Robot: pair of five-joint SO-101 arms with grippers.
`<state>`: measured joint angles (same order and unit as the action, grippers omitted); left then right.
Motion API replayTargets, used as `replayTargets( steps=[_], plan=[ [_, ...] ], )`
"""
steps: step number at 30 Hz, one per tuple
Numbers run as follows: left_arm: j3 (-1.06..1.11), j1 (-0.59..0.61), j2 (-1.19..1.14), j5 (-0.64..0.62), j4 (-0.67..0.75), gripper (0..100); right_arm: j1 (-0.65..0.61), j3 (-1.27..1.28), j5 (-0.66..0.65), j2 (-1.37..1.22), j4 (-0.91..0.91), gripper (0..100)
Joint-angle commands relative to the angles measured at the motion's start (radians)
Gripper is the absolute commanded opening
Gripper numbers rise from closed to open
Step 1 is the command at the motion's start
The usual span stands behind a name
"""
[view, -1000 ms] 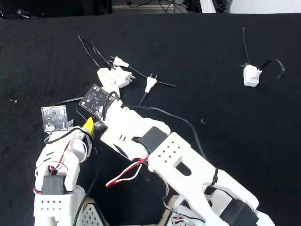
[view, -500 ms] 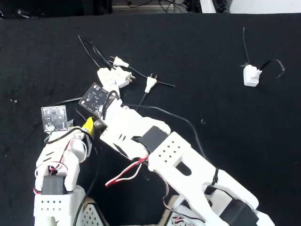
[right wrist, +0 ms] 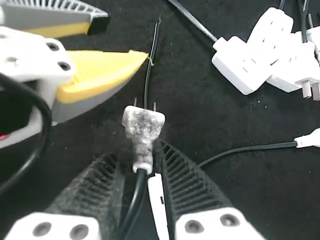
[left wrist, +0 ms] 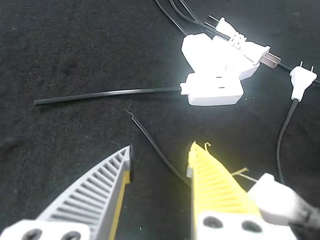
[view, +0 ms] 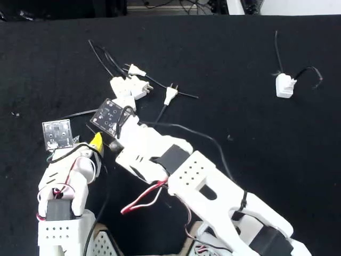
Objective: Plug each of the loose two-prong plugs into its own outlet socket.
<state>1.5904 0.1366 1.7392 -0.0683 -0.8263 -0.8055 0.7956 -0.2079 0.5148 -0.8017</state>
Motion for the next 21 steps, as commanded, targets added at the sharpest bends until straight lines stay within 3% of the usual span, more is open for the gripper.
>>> replayTargets(
  steps=[1, 8, 21],
  plan=[
    [-0.045, 0.004, 0.009, -0.049, 0.014, 19, -0.037, -0.002, -0.002, 0.044, 0.032, 1.1],
    [-0.038, 0.004, 0.009, -0.064, 0.014, 19, -0.098, -0.018, -0.002, 0.044, 0.035, 1.1],
    [-0.015, -0.076, 0.009, -0.058, 0.014, 19, -0.097, -0.025, 0.008, 0.139, 0.035, 1.1]
  ],
)
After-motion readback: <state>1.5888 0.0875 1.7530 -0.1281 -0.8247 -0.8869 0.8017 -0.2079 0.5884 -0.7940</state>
